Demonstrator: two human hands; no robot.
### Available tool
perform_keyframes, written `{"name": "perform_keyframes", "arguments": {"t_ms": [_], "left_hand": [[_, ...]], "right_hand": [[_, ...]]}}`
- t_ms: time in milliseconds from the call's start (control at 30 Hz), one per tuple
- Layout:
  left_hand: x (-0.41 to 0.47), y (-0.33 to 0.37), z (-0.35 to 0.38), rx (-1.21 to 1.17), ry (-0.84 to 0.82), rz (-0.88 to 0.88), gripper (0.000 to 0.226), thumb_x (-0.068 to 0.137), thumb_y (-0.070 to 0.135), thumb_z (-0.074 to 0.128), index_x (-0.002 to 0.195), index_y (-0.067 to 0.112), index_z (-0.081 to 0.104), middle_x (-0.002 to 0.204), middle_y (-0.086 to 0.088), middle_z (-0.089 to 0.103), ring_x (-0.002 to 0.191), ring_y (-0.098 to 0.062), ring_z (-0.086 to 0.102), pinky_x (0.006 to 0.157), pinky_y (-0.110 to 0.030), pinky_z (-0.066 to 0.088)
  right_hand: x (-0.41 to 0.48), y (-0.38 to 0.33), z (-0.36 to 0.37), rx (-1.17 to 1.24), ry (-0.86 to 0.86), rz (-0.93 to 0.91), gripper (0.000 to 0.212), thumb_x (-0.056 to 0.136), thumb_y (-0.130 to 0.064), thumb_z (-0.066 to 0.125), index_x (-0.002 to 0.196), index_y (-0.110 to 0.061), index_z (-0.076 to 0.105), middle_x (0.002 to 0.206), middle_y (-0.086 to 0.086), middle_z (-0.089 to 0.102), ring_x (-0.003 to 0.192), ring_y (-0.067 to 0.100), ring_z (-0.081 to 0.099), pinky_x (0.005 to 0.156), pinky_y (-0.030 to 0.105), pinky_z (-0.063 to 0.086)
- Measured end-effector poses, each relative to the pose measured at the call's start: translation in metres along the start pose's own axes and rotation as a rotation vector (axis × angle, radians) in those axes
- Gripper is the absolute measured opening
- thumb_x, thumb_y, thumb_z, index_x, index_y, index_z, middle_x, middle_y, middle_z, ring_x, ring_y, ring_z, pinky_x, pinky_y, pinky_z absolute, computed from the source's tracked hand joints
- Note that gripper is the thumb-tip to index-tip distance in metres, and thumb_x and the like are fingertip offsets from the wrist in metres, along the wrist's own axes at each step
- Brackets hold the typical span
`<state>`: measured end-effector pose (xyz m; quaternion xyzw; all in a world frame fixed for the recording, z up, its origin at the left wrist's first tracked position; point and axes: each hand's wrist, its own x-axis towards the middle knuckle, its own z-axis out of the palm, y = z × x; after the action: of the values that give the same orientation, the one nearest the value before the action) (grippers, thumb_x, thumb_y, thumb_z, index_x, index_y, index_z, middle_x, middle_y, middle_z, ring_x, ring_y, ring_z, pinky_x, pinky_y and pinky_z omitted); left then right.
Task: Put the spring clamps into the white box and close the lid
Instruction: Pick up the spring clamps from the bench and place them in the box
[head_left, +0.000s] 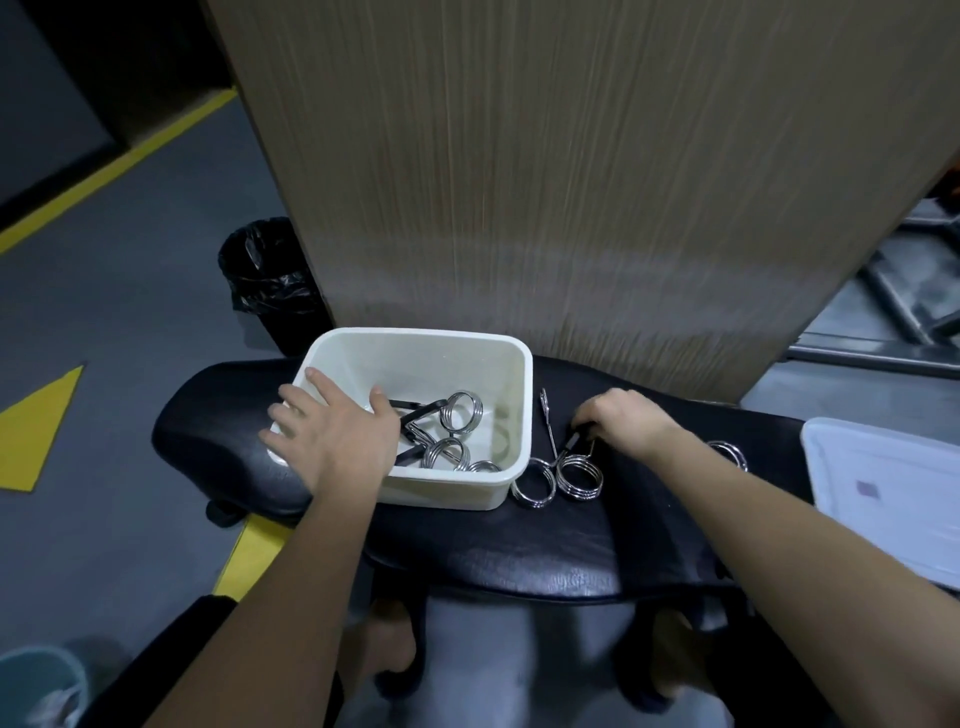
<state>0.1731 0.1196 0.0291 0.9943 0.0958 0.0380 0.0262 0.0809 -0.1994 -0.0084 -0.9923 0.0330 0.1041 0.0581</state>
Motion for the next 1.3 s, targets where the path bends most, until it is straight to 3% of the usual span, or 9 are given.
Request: {"name": "perform_keyframes", "arguments": {"t_ms": [67,233,433,500,567,733,867,1133,1300], "left_hand": [[0.000,0.000,-0.001,-0.004,0.006,-0.001,0.085,0.090,0.063,0.017,0.155,0.009,0.022,0.150,-0.025,0.032,0.127,-0.042,0.033,0.105,-0.057,0.026],[-0.001,-0.001,-0.004,-0.002,-0.009,0.002,0.085,0.089,0.063,0.018,0.154,0.008,0.024,0.146,-0.024,0.035,0.123,-0.041,0.036,0.102,-0.056,0.029],[-0.005,-0.002,-0.009,-0.069,0.018,-0.010,0.082,0.091,0.061,0.025,0.153,0.008,0.025,0.142,-0.023,0.041,0.119,-0.040,0.039,0.101,-0.055,0.031],[-0.006,-0.003,-0.011,-0.107,0.026,-0.020,0.082,0.091,0.061,0.027,0.153,0.007,0.027,0.140,-0.022,0.044,0.118,-0.039,0.041,0.101,-0.054,0.031],[-0.008,-0.006,-0.012,-0.157,0.024,-0.038,0.082,0.091,0.061,0.030,0.152,0.006,0.028,0.141,-0.020,0.044,0.120,-0.038,0.041,0.103,-0.053,0.029],[0.009,-0.014,-0.020,-0.263,-0.023,-0.083,0.084,0.092,0.062,0.030,0.154,0.005,0.023,0.145,-0.016,0.041,0.126,-0.034,0.036,0.101,-0.049,0.030],[0.028,-0.036,-0.014,-0.308,-0.047,-0.017,0.060,0.100,0.042,0.025,0.151,0.011,0.032,0.139,-0.019,0.045,0.123,-0.036,0.041,0.097,-0.048,0.038],[0.028,-0.032,-0.006,-0.375,0.063,-0.041,0.037,0.101,0.027,0.030,0.118,0.013,0.059,0.113,-0.015,0.061,0.105,-0.034,0.053,0.081,-0.045,0.044],[0.028,-0.034,-0.005,-0.372,0.099,-0.050,0.038,0.101,0.027,0.029,0.118,0.013,0.060,0.113,-0.014,0.062,0.104,-0.034,0.054,0.082,-0.045,0.043]], "right_hand": [[-0.004,0.013,-0.010,0.049,0.036,-0.023,0.028,0.081,-0.011,0.071,0.102,-0.028,0.073,0.106,-0.011,0.075,0.098,0.013,0.071,0.073,0.016,0.046],[-0.025,0.036,-0.039,0.271,0.295,-0.035,0.018,0.081,-0.009,0.072,0.091,-0.024,0.073,0.093,-0.007,0.075,0.091,0.017,0.072,0.083,0.036,0.055],[-0.048,0.030,-0.046,0.606,0.502,0.168,0.021,0.079,-0.006,0.079,0.098,-0.015,0.080,0.097,-0.005,0.079,0.095,0.003,0.071,0.097,0.022,0.049],[-0.052,0.014,-0.053,0.675,0.540,0.208,0.023,0.080,-0.016,0.081,0.103,-0.017,0.080,0.100,-0.005,0.078,0.099,0.004,0.069,0.093,0.010,0.046],[-0.054,-0.012,-0.067,0.689,0.555,0.146,0.024,0.081,-0.025,0.080,0.104,-0.020,0.079,0.099,-0.003,0.079,0.094,0.012,0.072,0.086,0.014,0.049],[-0.044,-0.081,-0.099,0.540,0.570,-0.006,0.022,0.087,-0.037,0.073,0.108,-0.029,0.077,0.079,-0.002,0.070,0.082,0.020,0.063,0.071,0.022,0.037],[-0.030,-0.114,-0.092,0.411,0.558,-0.123,0.017,0.091,-0.029,0.068,0.097,-0.017,0.077,0.062,-0.013,0.054,0.077,0.025,0.058,0.069,0.030,0.038],[0.005,-0.156,-0.058,0.054,0.330,-0.202,0.024,0.091,-0.049,0.053,0.099,-0.033,0.069,0.082,-0.002,0.062,0.089,0.023,0.063,0.063,0.032,0.044],[0.033,-0.214,-0.049,-0.107,0.185,-0.157,0.025,0.093,-0.039,0.053,0.102,-0.024,0.072,0.097,0.008,0.071,0.094,0.034,0.065,0.079,0.035,0.046]]}}
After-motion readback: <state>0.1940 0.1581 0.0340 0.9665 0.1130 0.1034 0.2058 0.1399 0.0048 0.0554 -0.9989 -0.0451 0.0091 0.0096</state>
